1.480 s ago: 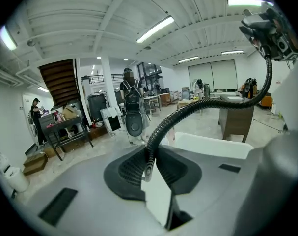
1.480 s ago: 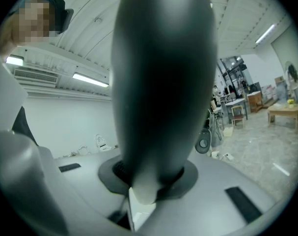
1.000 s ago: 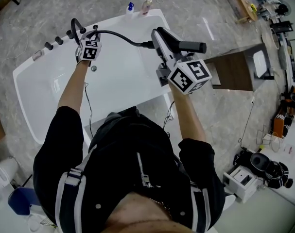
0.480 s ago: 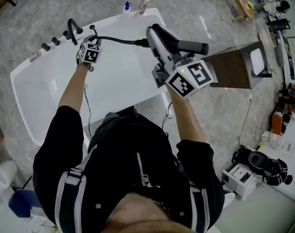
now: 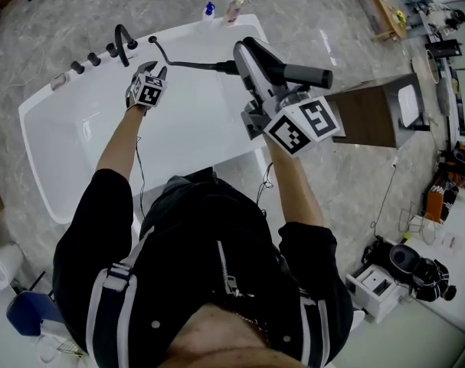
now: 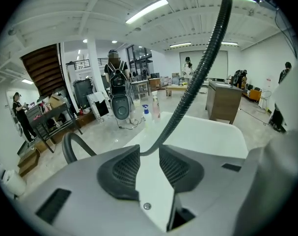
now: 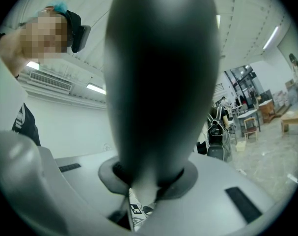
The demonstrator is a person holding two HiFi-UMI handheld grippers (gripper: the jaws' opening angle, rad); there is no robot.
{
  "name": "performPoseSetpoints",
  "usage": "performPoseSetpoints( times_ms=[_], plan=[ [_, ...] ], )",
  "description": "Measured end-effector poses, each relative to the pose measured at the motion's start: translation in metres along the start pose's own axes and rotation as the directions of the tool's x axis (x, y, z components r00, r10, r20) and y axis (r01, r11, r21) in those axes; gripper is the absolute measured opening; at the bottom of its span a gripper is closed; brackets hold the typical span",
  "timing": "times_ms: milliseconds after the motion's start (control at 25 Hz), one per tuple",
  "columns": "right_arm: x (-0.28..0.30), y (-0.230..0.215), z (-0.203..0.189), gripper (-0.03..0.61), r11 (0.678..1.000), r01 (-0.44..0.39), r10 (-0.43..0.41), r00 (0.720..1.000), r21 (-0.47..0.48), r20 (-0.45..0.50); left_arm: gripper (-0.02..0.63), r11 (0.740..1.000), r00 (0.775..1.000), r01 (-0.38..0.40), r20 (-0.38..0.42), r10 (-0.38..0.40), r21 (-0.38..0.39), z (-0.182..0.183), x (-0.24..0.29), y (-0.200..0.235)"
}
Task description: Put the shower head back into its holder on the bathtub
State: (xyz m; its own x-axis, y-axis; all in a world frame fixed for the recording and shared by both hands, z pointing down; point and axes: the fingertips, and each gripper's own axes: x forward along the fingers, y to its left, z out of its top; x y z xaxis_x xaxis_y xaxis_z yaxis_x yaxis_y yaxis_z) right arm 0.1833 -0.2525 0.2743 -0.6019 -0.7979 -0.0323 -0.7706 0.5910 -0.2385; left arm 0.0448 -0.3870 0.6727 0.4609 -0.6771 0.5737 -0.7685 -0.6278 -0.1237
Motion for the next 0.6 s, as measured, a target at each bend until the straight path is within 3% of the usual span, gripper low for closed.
performPoseSetpoints(
  times_ms=[360,600],
  plan=[
    [0.015,-0.001,-0.002,0.078,0.999,-0.020,0.019,1.000,-0.040,-0.011,0.106,0.998,0.997,-0.048,0.052,0.050,-0.050,-0.008,-0.041,0.001],
    [0.042,0.004,0.024,0.078,0.995,-0.071,0.074,0.997,-0.069,0.034,0.078,0.993,0.993,-0.083,0.081,0.090,-0.081,-0.014,-0.080,0.006]
  ],
)
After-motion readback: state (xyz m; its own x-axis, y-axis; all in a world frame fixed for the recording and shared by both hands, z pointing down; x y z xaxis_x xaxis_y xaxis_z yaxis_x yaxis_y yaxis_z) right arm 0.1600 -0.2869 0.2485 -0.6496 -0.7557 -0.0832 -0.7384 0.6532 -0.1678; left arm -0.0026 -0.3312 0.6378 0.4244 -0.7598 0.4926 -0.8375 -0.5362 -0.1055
